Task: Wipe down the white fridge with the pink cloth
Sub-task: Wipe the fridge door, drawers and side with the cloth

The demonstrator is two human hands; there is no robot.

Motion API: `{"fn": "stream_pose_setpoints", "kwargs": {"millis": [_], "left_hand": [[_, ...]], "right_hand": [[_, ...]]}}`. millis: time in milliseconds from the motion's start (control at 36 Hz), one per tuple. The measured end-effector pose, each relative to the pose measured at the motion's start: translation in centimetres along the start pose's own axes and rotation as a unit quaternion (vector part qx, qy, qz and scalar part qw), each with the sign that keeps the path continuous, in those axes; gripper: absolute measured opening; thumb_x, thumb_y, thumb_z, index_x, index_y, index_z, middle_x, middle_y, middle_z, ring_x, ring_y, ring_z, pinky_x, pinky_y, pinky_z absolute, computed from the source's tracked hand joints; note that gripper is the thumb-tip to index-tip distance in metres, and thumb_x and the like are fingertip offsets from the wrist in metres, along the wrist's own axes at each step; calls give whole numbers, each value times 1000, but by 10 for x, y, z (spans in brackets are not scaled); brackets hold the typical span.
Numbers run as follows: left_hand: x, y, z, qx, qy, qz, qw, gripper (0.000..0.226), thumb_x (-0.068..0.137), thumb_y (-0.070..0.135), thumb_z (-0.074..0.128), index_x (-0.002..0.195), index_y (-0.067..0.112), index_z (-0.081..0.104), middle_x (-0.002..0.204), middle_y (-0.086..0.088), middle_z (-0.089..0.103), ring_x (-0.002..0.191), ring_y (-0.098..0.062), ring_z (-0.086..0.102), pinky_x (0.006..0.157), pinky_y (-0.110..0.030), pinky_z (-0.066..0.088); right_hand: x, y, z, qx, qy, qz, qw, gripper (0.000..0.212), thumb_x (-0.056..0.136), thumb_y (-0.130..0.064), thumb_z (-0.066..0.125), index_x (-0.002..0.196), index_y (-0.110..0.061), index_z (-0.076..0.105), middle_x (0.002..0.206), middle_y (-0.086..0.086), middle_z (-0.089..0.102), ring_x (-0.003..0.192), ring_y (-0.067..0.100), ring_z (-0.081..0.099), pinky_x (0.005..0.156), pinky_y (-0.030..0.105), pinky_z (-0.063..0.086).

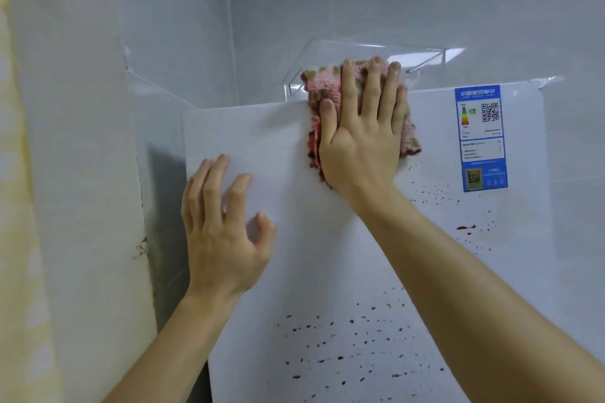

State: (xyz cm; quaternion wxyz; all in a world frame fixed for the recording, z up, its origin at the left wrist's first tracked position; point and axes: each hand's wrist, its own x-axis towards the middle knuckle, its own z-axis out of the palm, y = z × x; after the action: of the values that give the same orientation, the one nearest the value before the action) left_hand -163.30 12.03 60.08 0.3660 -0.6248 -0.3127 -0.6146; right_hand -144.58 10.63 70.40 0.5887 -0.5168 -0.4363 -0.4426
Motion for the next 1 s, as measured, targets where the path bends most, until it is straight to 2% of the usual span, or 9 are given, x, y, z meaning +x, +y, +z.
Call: {"fn": "stream_pose_setpoints", "kwargs": {"millis": [111, 194, 389, 528, 639, 750, 889, 1000], "left_hand": [[6, 15, 7, 21, -3, 8, 1000, 50, 89, 25, 58, 135, 7, 62, 155, -20, 47, 149, -39, 37, 125, -57, 24], [7, 25, 12, 25, 2, -6, 1000, 50, 88, 25, 58, 135, 7, 62, 154, -21, 47, 148, -40, 37, 125, -57, 22], [6, 38, 16, 17, 5, -35, 999, 51, 89, 25, 57, 137, 7, 57, 157, -20, 44, 148, -40, 36, 123, -60, 22], [7, 44, 19, 24, 6, -15, 1000, 53, 87, 22, 57, 138, 7, 59, 158, -19, 45, 149, -39, 35, 125, -56, 22], [12, 47, 21, 7, 7, 1, 1000, 53, 87, 17, 56, 137, 4, 60, 160, -20, 43, 153, -40, 31, 127, -52, 25], [13, 50, 24, -1, 7, -2, 1000, 53, 87, 16, 56, 139, 4, 58, 160, -20, 42, 154, -39, 31, 128, -48, 24], [11, 52, 26, 2, 12, -4, 1000, 52, 90, 19, 54, 139, 3, 56, 161, -21, 41, 154, -40, 31, 128, -50, 24], [10, 53, 27, 16, 26, 11, 999, 50, 90, 17, 55, 138, 3, 60, 159, -21, 45, 152, -41, 35, 125, -54, 29]], "right_hand": [[-25, 17, -8, -5, 0, -36, 999, 61, 111, -47, 29, 166, -21, 28, 173, 17, 19, 161, 37, 13, 133, 48, 3], [-56, 35, -18, -12, -25, -52, 998, 63, 111, -48, 31, 167, -20, 25, 174, 17, 14, 162, 37, 9, 133, 47, 1], [-135, 92, -40, -26, -95, -76, 992, 65, 110, -50, 30, 167, -21, 21, 175, 16, 8, 163, 36, 3, 132, 53, 7], [-116, 85, -35, -23, -69, -66, 995, 66, 109, -50, 32, 167, -20, 22, 174, 20, 11, 162, 39, 6, 132, 52, 5], [-54, 67, -24, -15, -22, -44, 999, 66, 110, -50, 32, 167, -19, 24, 173, 21, 14, 161, 40, 10, 132, 52, 7], [-15, 58, -17, -9, -16, -23, 1000, 65, 109, -51, 28, 167, -20, 23, 173, 20, 15, 161, 39, 10, 132, 52, 7], [-51, 75, -23, -7, -25, -25, 999, 66, 110, -51, 27, 167, -20, 20, 174, 17, 12, 162, 36, 8, 133, 49, 5], [-105, 102, -35, -23, -47, -23, 998, 67, 110, -51, 25, 167, -16, 22, 173, 20, 12, 161, 39, 9, 132, 53, 8]]}}
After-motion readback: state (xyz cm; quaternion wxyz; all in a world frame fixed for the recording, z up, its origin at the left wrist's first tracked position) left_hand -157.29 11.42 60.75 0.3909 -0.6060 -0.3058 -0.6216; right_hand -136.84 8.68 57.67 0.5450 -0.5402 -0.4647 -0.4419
